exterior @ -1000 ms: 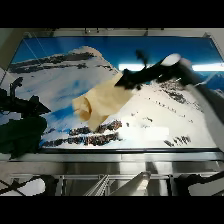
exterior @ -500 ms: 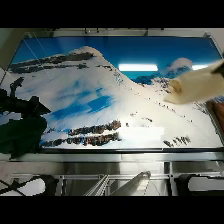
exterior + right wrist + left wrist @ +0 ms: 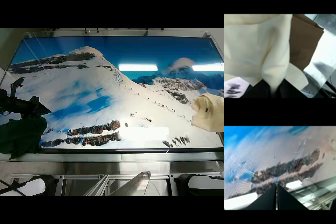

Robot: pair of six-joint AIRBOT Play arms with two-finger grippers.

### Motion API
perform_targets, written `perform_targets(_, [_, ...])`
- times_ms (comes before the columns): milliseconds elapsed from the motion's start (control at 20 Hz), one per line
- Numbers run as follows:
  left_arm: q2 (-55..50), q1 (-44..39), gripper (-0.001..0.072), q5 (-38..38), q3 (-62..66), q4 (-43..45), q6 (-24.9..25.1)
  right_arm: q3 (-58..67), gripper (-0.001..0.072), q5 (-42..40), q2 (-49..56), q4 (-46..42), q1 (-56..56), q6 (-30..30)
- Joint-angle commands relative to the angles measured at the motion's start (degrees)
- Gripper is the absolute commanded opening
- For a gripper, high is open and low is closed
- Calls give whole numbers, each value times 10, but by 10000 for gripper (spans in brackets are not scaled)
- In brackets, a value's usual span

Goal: Fold the shirts.

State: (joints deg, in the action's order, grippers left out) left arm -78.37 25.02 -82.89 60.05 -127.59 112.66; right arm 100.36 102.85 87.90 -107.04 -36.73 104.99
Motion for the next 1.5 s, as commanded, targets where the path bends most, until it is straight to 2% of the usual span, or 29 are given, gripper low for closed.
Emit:
perform_targets(0, [0,-1,18,2,0,0,0,-4,21,-56,-6,105,4,3])
perform_targets(150, [0,0,18,2,0,1,0,26,21,-117,-9,197,-1,60])
perform_targets(300, [0,0,18,2,0,1,0,75,21,-169,-10,232,-32,108])
perform_targets(400, [0,-1,18,5,0,1,0,95,21,-175,-10,226,-56,118])
perform_targets(500, [0,0,19,8,0,1,0,95,22,-139,-12,208,-90,121])
perform_targets(650, [-1,0,18,12,0,1,0,69,21,-36,-13,95,-134,100])
perform_targets(800, [-1,0,18,16,0,4,1,-9,20,-54,-54,1,-171,88])
perform_targets(1000, [-1,-1,18,17,0,4,1,-186,21,-130,-125,7,-245,90])
perform_targets(1200, [-1,-1,18,17,0,4,1,-376,21,-232,-149,14,-264,106])
perform_targets(1350, [-1,-2,18,17,0,4,1,-418,24,-290,-146,42,-264,105])
perform_targets(1450, [-1,-2,18,17,0,4,1,-414,61,-287,-148,44,-264,100])
